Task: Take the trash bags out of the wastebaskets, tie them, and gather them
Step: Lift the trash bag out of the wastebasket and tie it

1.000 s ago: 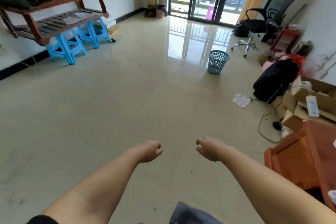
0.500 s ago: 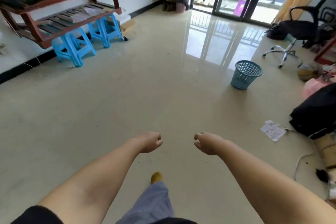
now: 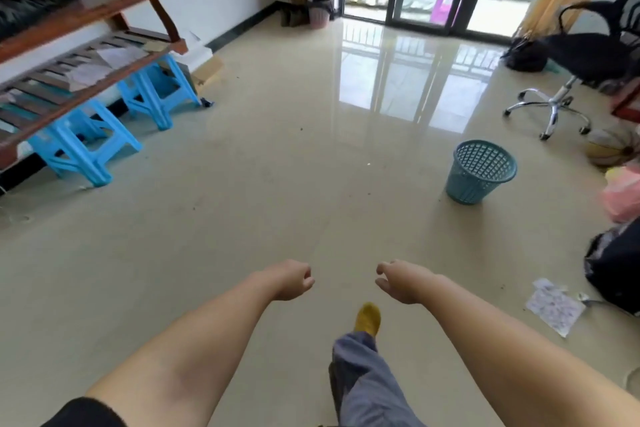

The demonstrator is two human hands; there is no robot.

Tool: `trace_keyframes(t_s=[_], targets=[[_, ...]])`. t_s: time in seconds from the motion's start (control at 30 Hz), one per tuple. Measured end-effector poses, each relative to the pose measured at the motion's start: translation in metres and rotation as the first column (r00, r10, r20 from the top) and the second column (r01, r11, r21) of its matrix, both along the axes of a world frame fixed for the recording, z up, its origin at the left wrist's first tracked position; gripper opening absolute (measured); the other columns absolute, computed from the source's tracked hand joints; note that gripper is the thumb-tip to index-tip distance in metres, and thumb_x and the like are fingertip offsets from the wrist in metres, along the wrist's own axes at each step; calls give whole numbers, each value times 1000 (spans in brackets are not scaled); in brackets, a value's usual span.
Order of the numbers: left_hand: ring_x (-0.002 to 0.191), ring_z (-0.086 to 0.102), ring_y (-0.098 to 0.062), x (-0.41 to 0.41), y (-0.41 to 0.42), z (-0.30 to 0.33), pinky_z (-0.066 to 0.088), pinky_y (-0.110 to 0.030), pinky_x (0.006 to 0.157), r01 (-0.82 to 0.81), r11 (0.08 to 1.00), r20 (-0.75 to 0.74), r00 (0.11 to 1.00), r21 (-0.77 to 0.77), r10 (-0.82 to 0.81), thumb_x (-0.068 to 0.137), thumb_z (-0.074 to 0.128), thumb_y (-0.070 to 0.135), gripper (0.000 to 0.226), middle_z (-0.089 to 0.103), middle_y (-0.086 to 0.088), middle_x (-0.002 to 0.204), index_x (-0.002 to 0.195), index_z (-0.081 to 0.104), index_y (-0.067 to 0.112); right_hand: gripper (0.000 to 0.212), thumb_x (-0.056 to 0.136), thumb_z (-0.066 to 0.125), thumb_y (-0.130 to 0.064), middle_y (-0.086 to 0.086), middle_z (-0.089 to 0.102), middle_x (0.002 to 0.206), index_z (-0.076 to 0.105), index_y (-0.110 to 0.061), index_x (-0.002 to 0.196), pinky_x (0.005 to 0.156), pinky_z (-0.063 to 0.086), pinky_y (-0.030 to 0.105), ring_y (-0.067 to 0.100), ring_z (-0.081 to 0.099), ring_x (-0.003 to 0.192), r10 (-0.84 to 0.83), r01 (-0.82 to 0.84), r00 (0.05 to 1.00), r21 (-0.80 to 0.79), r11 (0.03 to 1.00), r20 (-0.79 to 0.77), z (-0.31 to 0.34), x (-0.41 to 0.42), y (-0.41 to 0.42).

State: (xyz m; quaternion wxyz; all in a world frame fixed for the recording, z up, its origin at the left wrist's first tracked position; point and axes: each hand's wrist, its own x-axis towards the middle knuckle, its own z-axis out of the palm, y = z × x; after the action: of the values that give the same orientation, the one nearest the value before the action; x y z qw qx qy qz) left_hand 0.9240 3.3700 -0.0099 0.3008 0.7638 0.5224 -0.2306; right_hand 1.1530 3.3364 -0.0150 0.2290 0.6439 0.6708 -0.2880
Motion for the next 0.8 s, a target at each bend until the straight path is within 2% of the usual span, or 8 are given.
trace_keyframes(t_s=[0.2, 0.4, 0.57, 0.8], targets=[[113, 55, -30, 58, 170, -4, 43, -34, 93, -85, 996, 25, 996, 11, 85, 100, 33, 35, 40, 59, -14, 127, 119, 56, 8, 48, 101, 26, -41, 10, 44, 141, 37, -15, 140, 102, 40, 42, 30, 46, 127, 21, -21, 1000, 0, 1000, -10, 6, 61, 177], [115, 55, -30, 107, 314, 13, 42, -34, 92, -117, 993, 74, 990, 3, 117, 100, 32, 35, 41, 58, -15, 128, 123, 55, 9, 47, 101, 25, -40, 10, 44, 140, 38, -13, 138, 100, 40, 42, 30, 46, 126, 53, -53, 999, -22, 998, -8, 17, 100, 332], [117, 54, -30, 120, 445, 9, 42, -33, 91, -103, 995, 60, 993, 15, 102, 101, 33, 33, 41, 57, -15, 129, 124, 54, 7, 48, 101, 24, -38, 13, 42, 143, 36, -13, 140, 102, 37, 42, 32, 44, 129, 91, -92, 996, -26, 995, -25, 9, 103, 462], [119, 52, -28, 119, 667, 21, 40, -32, 94, -77, 995, 55, 996, 61, 73, 100, 32, 33, 41, 55, -12, 133, 126, 53, 9, 49, 102, 24, -39, 11, 41, 144, 33, -13, 141, 104, 38, 41, 30, 44, 129, 51, -51, 998, 0, 999, -22, 17, 109, 676]])
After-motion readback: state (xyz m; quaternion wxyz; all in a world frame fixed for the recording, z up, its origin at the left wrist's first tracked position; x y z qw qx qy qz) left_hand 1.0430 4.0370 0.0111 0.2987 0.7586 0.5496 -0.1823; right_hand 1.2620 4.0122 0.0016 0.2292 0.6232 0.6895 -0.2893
